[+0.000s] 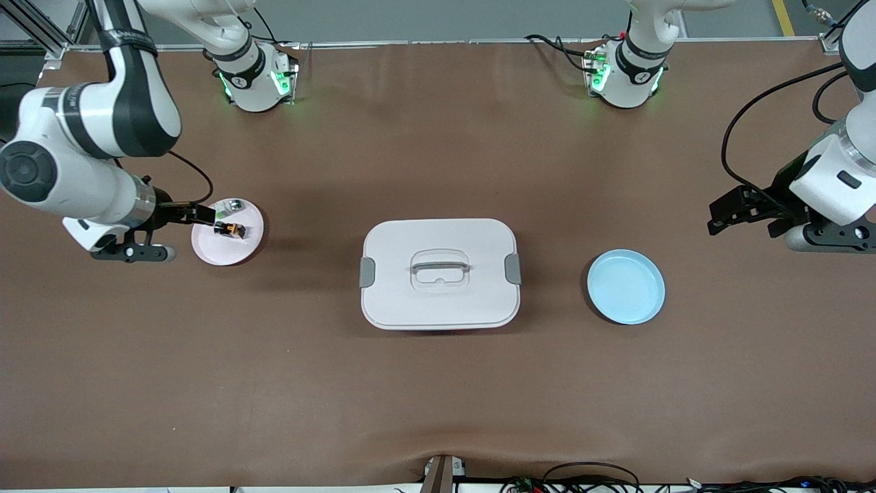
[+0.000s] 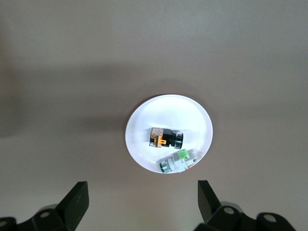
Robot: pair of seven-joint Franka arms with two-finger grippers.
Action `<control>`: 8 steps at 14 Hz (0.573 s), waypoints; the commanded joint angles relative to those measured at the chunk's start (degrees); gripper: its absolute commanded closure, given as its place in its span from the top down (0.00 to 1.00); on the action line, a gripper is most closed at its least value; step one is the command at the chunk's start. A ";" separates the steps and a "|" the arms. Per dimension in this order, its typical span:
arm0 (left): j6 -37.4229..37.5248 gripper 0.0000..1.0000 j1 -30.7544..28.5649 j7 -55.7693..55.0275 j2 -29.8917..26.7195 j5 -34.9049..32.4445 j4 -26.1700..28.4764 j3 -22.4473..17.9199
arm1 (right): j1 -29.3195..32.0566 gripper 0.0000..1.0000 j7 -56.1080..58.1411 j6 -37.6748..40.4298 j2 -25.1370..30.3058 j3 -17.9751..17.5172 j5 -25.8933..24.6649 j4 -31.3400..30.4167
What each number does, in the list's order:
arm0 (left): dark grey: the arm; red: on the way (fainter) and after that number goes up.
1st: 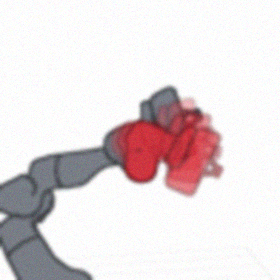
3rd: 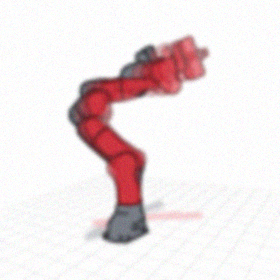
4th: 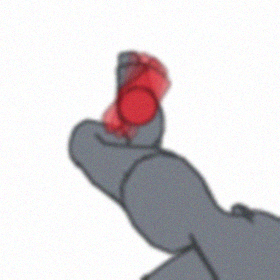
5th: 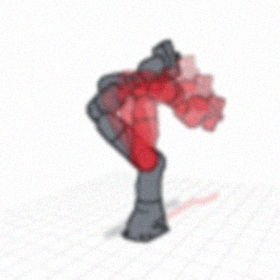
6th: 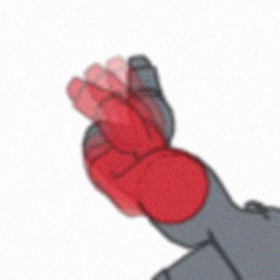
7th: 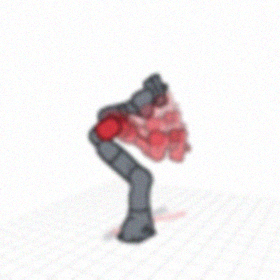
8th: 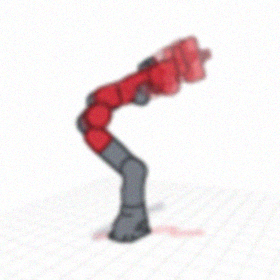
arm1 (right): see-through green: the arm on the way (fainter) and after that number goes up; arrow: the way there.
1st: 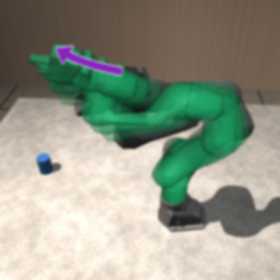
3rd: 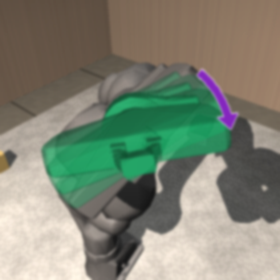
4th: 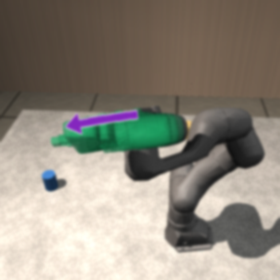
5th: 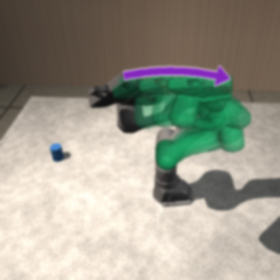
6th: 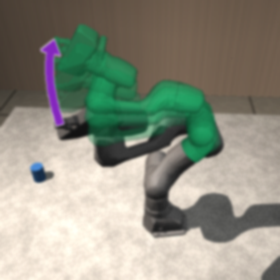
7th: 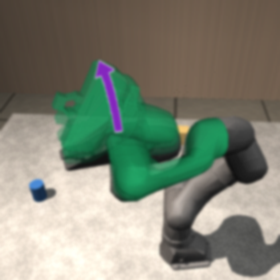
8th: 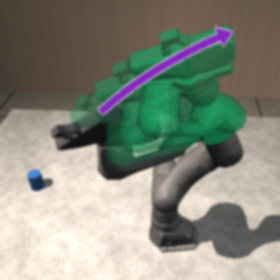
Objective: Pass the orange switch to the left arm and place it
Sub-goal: 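Reach the right gripper down to the orange switch on the white plate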
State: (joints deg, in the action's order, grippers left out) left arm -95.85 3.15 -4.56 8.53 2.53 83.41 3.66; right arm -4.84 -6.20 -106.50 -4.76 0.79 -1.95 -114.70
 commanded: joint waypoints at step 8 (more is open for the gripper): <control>-0.04 1.00 0.19 -0.36 0.26 0.37 -0.53 -0.05 | 1.33 1.00 -1.10 -26.30 4.59 0.27 -3.32 -24.78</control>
State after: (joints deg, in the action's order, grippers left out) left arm -95.85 3.16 -4.64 8.54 2.53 83.41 3.66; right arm -4.19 -6.20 -130.56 -1.31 1.33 -2.94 -137.28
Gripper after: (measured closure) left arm 0.000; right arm 0.000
